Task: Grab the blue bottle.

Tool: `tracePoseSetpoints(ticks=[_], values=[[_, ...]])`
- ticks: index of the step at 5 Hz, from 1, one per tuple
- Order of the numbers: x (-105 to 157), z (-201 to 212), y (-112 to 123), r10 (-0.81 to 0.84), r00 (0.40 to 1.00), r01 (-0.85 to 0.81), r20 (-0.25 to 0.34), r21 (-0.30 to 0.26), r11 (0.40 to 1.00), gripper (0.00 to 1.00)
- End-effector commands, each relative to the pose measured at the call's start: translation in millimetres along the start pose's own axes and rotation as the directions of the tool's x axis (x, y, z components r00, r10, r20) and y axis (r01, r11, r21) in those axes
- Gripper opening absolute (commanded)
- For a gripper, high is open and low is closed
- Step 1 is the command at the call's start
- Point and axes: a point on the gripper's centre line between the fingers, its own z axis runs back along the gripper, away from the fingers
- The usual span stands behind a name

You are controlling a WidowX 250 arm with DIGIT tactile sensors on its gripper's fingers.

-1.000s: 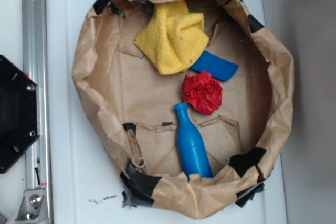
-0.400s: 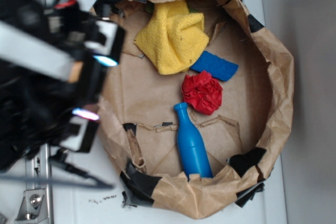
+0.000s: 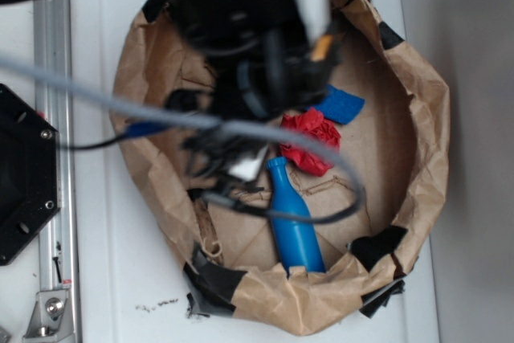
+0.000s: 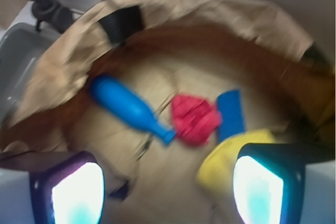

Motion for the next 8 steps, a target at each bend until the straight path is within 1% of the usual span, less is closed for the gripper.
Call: tracePoseSetpoints(ticks=[1, 2, 3, 4, 5, 6, 7, 8], values=[[23, -80, -52, -0.455, 0.866, 0.473, -0.209, 0.045, 0.880, 1.00], [8, -115, -98, -0.659, 0.734, 0.660, -0.162, -0.053, 0.749, 1.00], [4, -113, -123, -0.810, 0.581, 0.806, -0.079, -0.080, 0.586, 1.00], [6, -119, -123, -0.794, 0.596, 0.797, -0.118, -0.040, 0.603, 0.25], [5, -116, -102, -0.694, 0.700, 0.708, -0.166, 0.036, 0.705, 0.00], [12, -91, -89, -0.639, 0.750, 0.659, -0.169, 0.111, 0.744, 0.00], [18, -40, -60, -0.448, 0.894, 0.444, -0.026, 0.198, 0.874, 0.00], [19, 10, -49, -0.195, 0.980, 0.198, -0.033, 0.174, 0.965, 0.00]])
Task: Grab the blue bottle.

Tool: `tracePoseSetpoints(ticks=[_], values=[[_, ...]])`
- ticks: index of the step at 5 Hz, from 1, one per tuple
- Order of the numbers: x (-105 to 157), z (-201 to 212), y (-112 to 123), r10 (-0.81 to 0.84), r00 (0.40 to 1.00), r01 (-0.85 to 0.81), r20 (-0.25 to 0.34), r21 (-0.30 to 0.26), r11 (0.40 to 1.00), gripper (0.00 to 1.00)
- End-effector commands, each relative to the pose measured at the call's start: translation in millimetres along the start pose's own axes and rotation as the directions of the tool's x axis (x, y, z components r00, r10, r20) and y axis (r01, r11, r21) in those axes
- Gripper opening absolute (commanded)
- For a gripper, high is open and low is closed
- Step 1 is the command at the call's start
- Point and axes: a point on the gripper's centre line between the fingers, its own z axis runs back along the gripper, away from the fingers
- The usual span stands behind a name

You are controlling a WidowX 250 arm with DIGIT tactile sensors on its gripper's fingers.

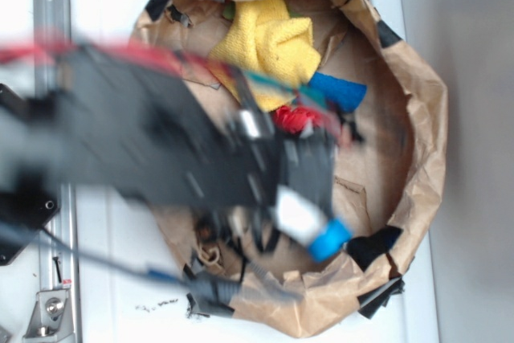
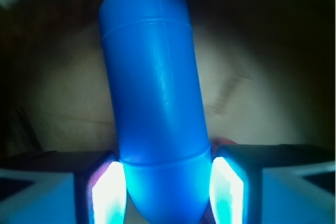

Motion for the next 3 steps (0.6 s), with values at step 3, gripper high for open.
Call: tracePoseSetpoints(ticks=[3], values=[[-7.3, 80.0, 10.8, 0.800, 0.600, -0.796, -0.020, 0.082, 0.599, 0.00]])
